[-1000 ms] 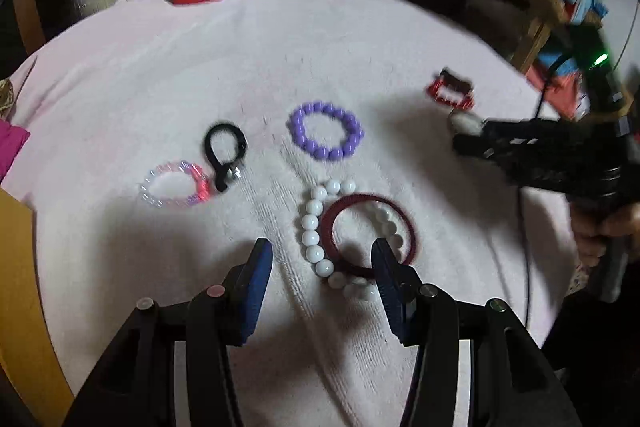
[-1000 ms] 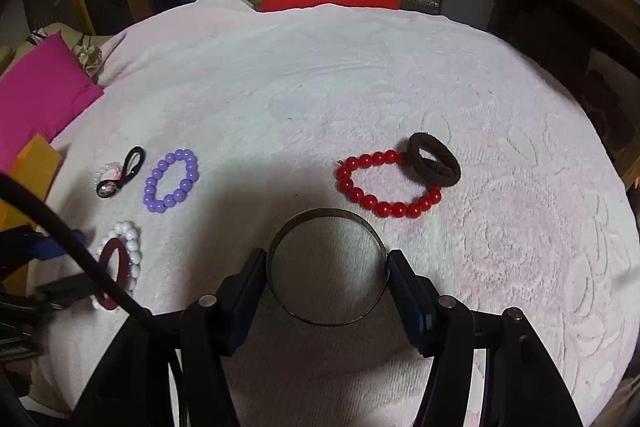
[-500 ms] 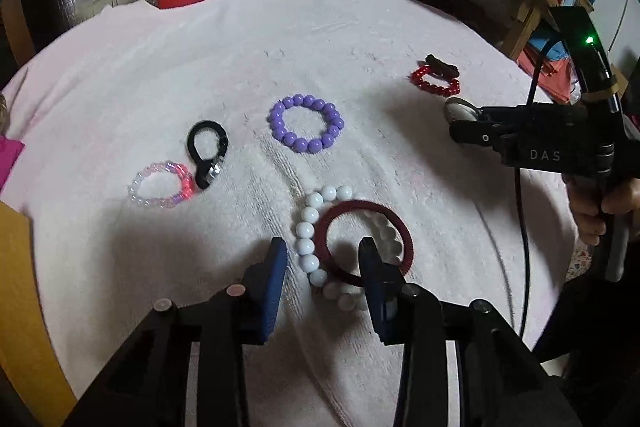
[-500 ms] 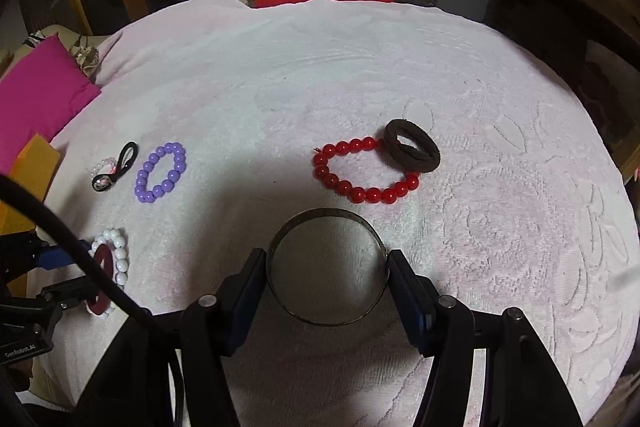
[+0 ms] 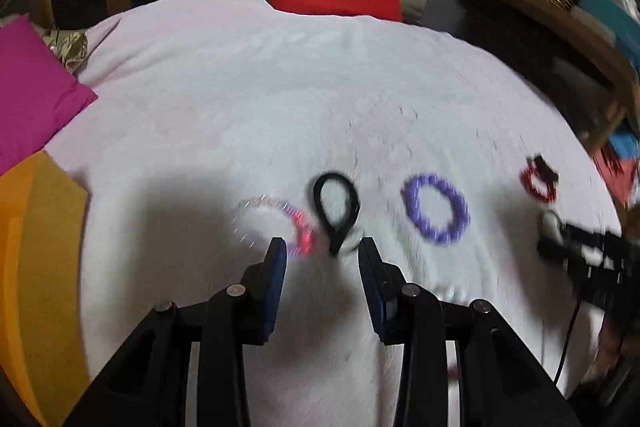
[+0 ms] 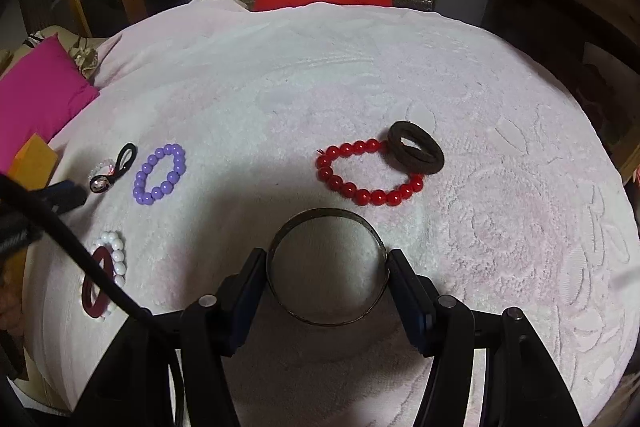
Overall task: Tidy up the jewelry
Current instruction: 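Grasp the black hair tie from the white bead pile with the left gripper, then carry both items into the orange box and open both grippers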
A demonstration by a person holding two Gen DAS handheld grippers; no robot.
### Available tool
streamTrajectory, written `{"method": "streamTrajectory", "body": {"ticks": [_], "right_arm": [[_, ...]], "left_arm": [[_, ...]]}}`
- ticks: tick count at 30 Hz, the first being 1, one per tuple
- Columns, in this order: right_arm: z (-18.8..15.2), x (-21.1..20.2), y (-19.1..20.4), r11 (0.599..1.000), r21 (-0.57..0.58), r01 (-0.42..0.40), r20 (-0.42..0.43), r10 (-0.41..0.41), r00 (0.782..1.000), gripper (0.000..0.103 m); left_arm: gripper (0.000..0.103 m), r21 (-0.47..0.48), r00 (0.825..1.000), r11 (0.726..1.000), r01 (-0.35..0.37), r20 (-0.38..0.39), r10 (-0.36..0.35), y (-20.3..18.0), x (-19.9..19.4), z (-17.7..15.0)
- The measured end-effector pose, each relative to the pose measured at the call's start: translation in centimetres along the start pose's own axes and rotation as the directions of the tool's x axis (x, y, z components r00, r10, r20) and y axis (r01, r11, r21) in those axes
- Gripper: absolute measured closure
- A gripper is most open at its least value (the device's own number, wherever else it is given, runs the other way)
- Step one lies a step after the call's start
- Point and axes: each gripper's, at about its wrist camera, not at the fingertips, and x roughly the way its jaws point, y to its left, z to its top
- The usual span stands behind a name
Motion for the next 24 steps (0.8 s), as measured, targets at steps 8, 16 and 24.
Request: {"method": "streamTrajectory", "body": {"ticks": [8, 16, 24], "right_arm": [[0.0, 0.0, 0.2, 1.0, -0.006, -0.012, 0.007, 0.012, 1.0, 0.039], [0.1, -0.9, -0.7, 0.999, 0.011, -0.045, 0.015, 0.045, 0.999, 0.04], [0.5, -4.0, 0.9, 0.985, 0.024, -0.172, 0.101, 0.169, 0.981, 0.04]], "left_arm": [[0.078, 0.05, 0.997, 0.997, -0.052, -0.05, 0.055, -2.8, 3.5, 0.8], [0.096, 0.052, 1.0, 0.998, 0.018, -0.019, -0.017, -2.6, 0.4, 0.3], [0.096, 0.03, 0.995, 0.999, 0.029, 0.091, -0.031, -1.9, -6.7, -0.9]]}}
